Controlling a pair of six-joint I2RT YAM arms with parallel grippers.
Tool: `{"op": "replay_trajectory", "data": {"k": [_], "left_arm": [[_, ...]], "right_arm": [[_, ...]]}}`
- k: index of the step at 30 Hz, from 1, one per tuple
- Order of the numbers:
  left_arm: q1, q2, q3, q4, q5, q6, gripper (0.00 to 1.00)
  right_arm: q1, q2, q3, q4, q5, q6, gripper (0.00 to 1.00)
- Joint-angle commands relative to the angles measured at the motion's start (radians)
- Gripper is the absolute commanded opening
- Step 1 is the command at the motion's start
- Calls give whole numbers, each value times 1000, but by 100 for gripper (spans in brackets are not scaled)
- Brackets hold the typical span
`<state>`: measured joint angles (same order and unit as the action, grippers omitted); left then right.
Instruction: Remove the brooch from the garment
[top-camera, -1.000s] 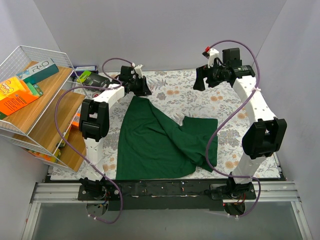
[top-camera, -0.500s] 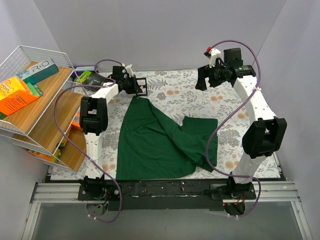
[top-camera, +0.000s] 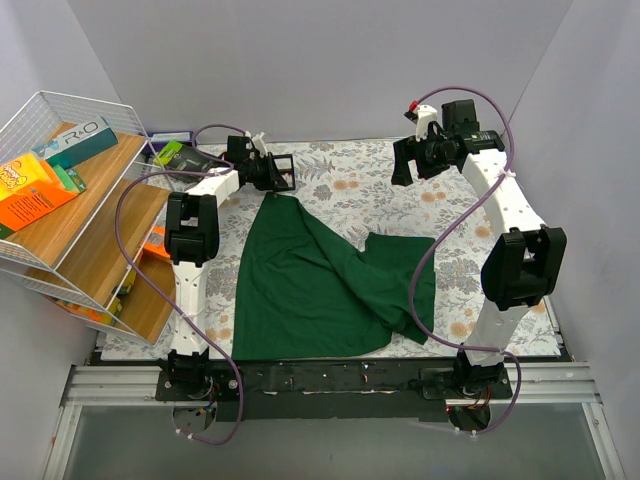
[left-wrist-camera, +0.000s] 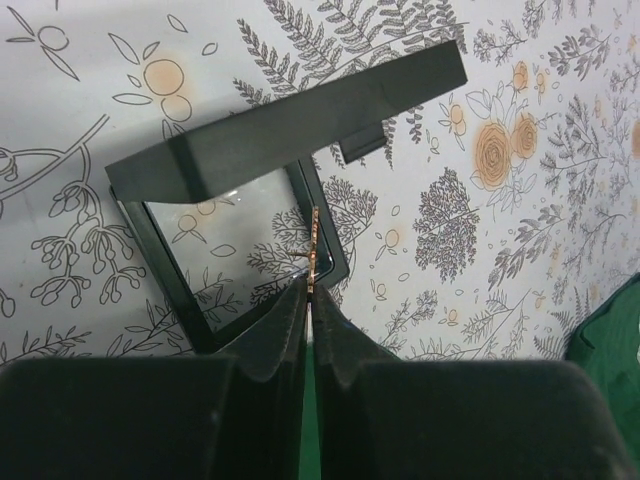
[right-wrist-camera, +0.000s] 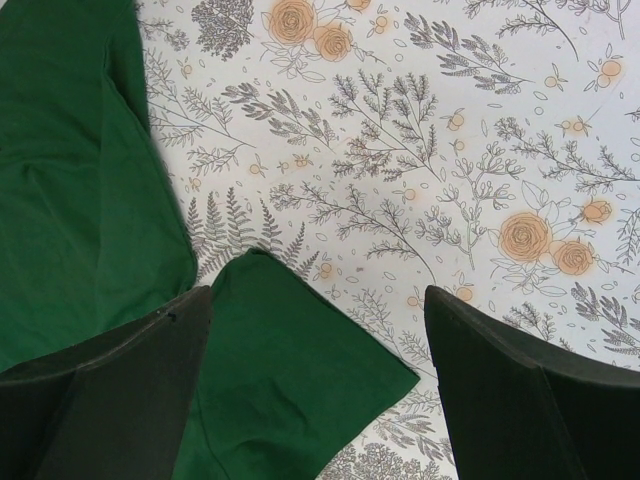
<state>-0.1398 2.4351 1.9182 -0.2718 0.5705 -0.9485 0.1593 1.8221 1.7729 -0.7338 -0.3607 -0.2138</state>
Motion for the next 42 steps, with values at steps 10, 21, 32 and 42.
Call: {"op": "replay_trajectory", "data": {"k": [10, 21, 32, 42], "left_arm": [[11, -18, 24, 19, -46, -55, 24], [11, -165, -44, -1, -70, -41, 45], [9, -321, -159, -29, 29, 36, 54], [6, -568, -209, 16, 144, 109, 98]], "right_arm": [[0, -15, 30, -6, 16, -18, 93], [0, -35, 28, -4, 5, -27, 93], [3, -101, -21, 39, 21, 25, 95], [3, -167, 96, 65, 295, 228, 97]]}}
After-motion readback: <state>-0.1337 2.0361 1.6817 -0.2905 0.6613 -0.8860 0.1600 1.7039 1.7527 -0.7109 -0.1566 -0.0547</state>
